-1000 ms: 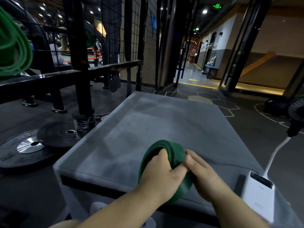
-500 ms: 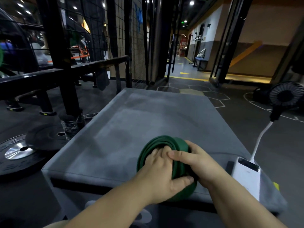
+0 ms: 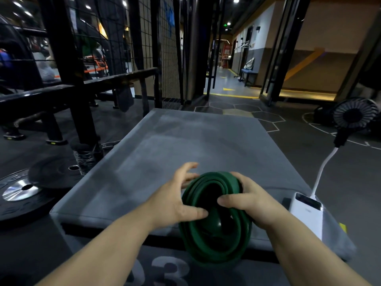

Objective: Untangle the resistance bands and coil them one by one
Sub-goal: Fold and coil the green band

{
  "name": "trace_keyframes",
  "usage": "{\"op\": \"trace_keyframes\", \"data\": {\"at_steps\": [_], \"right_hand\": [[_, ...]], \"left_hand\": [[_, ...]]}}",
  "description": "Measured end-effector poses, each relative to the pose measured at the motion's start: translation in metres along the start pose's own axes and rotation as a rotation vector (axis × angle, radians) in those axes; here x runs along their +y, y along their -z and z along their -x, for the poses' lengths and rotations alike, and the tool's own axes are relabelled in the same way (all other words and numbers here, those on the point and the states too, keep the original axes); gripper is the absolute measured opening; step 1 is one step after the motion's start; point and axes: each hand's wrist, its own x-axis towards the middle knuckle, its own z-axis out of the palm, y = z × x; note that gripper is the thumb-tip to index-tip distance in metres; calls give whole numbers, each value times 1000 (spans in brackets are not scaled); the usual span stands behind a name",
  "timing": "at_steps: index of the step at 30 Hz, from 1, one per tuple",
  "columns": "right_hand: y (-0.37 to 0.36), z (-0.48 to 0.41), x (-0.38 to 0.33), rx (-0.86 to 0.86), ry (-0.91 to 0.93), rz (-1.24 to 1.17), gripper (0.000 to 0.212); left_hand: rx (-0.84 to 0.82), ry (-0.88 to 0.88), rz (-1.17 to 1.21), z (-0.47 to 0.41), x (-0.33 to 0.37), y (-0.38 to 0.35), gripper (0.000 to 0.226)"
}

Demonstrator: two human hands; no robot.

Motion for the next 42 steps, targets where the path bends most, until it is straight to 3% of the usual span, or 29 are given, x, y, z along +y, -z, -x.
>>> {"op": "trace_keyframes", "data": {"at_steps": [2,5,10,14,17,21,23,26,29,32,35,37,40,42], "right_hand": [[0,0,-1,-49,-2,-44,59],[0,-1,1,-84,-5,-60,61],[-6,-6,5,-83,9,-35,67],[-5,-6,3,-21,60,-124,63],[-2,-6,4,-13,43,-195,64],[-8,-6,-10,-151,97,-309,34],[-14,-7,-13,-234,117,-354,39],[-21,-14,-16,-270,118,-370,30],[-34,-22,-19,-273,138,-352,33],[-53,-33,-21,-315,143,-316,38],[-75,-48,-26,-286,39,-215,82],[-92,-58,-35,-243,-7,-127,98],[-120,-73,-56,-142,6,30,107],[-138,-83,-69,-116,57,55,98]], "left_hand": [[-3,-17,10,0,-1,0,77],[146,-40,-134,0,2,0,53],[462,-155,-377,2,3,-10,48],[367,-254,-402,3,-5,-29,57],[248,-176,-24,6,-2,-40,60],[62,-35,680,4,2,-26,83],[-33,-25,746,4,0,-21,83],[-99,-24,672,11,4,-17,63],[133,54,597,14,6,-12,49],[345,141,520,22,7,6,55],[560,215,462,36,10,34,38],[664,242,444,45,12,52,33],[795,266,501,59,18,80,41],[931,267,553,67,23,99,35]]}}
